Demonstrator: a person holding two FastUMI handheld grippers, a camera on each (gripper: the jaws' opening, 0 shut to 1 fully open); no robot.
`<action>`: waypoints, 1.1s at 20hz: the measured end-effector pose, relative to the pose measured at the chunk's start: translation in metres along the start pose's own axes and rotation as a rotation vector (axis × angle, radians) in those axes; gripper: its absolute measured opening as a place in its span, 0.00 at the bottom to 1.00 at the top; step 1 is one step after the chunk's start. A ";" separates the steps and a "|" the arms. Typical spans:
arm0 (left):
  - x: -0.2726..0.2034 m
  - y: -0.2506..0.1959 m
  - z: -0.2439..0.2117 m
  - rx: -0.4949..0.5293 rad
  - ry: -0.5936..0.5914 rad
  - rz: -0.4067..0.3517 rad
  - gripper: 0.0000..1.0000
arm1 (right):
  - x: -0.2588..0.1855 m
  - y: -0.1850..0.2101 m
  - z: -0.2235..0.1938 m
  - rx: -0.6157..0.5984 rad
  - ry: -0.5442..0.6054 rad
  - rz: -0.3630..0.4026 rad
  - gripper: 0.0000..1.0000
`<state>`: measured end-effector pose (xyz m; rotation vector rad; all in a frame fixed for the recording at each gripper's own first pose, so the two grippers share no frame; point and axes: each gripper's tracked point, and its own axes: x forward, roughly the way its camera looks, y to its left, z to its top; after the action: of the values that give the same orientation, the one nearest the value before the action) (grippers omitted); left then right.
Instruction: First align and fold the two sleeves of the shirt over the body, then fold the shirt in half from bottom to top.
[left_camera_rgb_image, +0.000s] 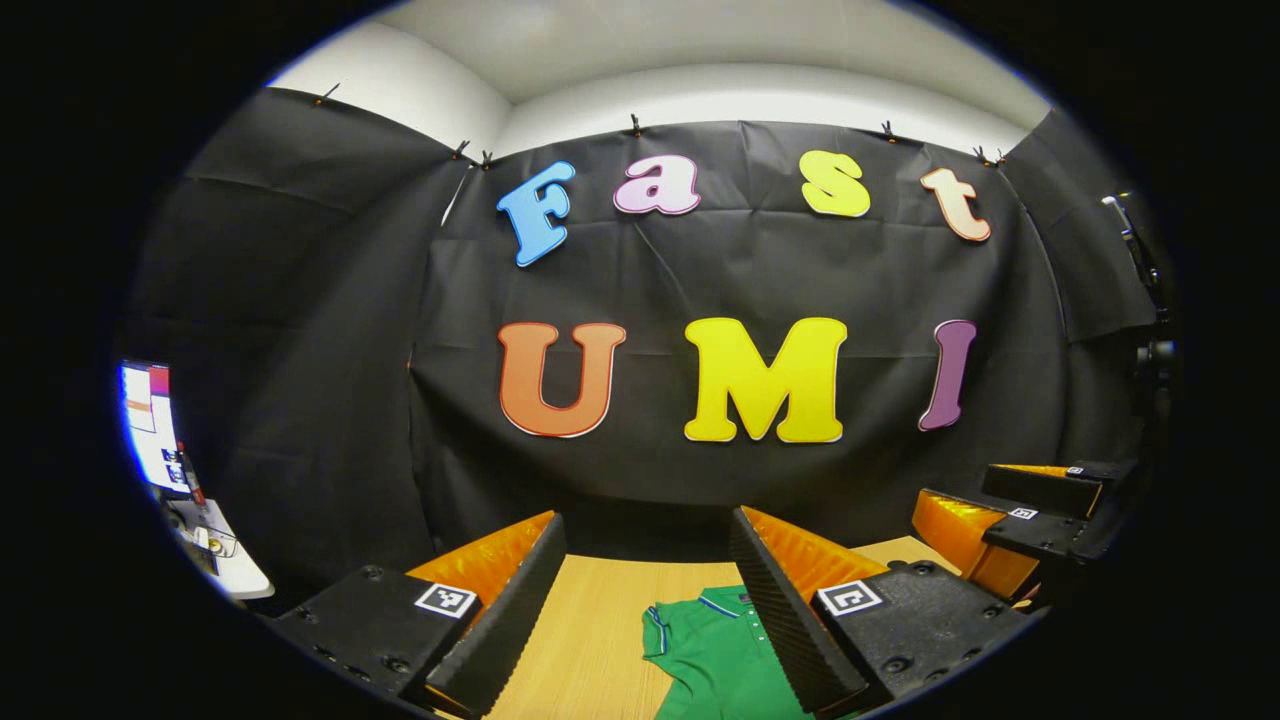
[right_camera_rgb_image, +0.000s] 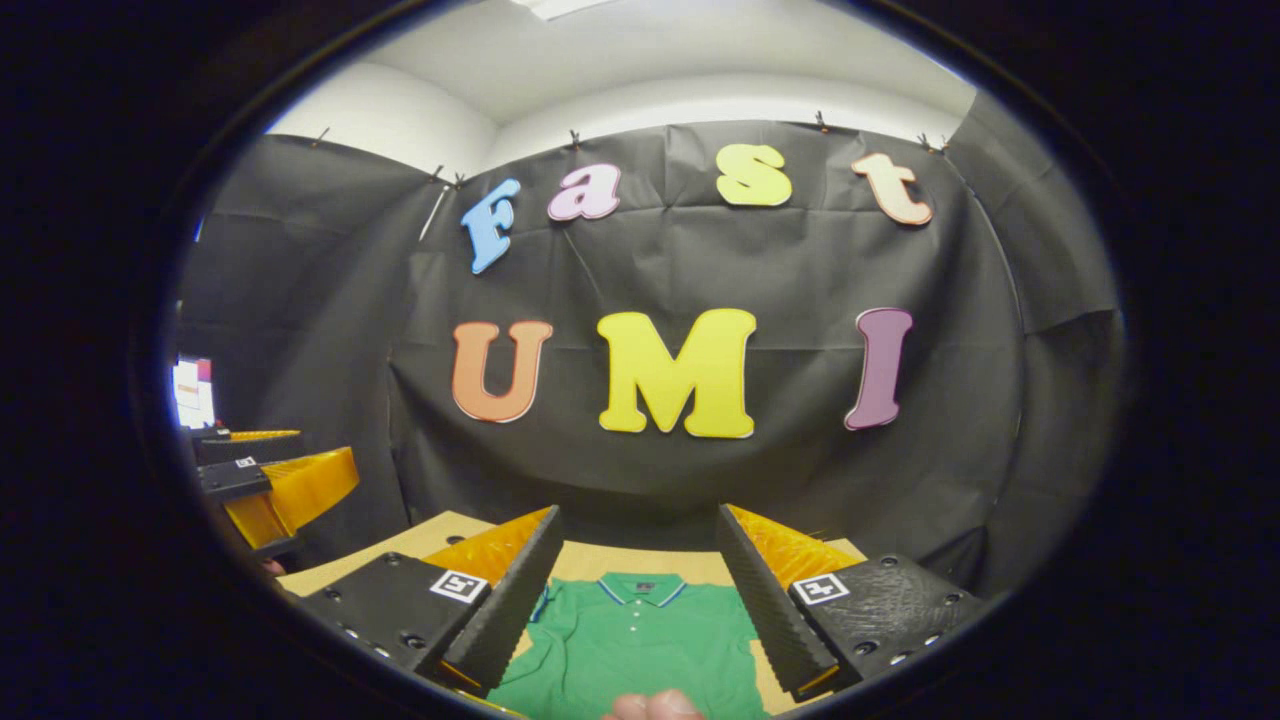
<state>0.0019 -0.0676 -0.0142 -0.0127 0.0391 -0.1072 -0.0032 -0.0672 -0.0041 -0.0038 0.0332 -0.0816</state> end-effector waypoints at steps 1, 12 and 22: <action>0.003 -0.005 -0.002 -0.003 0.005 -0.010 1.00 | 0.000 -0.007 -0.002 -0.015 0.009 -0.014 0.94; 0.041 -0.038 -0.034 -0.052 0.061 -0.008 1.00 | 0.046 -0.096 -0.044 -0.067 0.125 -0.090 0.96; 0.078 -0.063 -0.039 -0.015 0.093 0.034 1.00 | 0.127 -0.166 -0.165 -0.043 0.385 -0.062 0.95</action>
<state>0.0713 -0.1394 -0.0557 -0.0225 0.1330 -0.0738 0.1039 -0.2436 -0.1722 -0.0322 0.4194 -0.1430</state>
